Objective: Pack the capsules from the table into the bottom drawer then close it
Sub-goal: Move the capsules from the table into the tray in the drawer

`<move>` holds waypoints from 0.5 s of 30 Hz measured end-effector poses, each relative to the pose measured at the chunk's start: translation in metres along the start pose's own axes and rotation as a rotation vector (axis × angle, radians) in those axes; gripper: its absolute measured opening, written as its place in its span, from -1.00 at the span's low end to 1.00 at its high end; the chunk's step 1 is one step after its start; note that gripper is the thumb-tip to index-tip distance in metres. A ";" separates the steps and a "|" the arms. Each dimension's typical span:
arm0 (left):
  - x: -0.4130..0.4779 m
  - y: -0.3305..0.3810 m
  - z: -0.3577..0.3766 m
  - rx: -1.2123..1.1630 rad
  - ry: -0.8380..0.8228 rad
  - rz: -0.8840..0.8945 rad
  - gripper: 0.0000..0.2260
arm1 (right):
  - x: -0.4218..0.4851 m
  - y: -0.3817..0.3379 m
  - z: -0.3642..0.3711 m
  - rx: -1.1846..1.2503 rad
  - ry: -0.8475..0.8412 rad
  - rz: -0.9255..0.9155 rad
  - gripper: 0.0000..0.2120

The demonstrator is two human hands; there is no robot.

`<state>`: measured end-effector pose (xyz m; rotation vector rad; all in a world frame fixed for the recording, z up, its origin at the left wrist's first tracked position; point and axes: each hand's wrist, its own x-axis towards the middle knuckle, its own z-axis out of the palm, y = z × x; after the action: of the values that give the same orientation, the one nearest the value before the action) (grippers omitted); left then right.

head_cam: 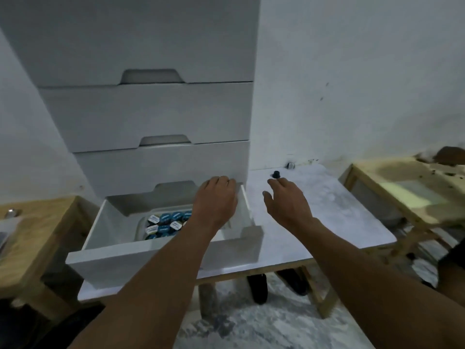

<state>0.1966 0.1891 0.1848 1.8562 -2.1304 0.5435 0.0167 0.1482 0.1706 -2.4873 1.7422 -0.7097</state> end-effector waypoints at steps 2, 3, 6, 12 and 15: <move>0.009 0.019 0.000 -0.023 0.010 0.027 -0.88 | -0.004 0.017 -0.011 -0.015 0.017 0.016 -0.72; 0.014 0.027 0.001 -0.032 0.018 0.034 -0.87 | -0.006 0.026 -0.015 -0.025 0.023 0.022 -0.71; 0.032 0.049 0.007 -0.001 0.065 0.049 -0.85 | -0.006 0.055 -0.025 -0.039 0.027 0.043 -0.69; 0.084 0.108 0.024 0.056 0.154 0.054 -0.82 | 0.012 0.134 -0.035 -0.021 0.038 0.060 -0.74; 0.115 0.147 0.039 0.040 0.180 0.013 -0.82 | 0.029 0.181 -0.039 -0.024 0.029 0.026 -0.75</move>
<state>0.0362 0.0860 0.1841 1.7432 -2.0288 0.7318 -0.1503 0.0635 0.1663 -2.4769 1.8003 -0.7308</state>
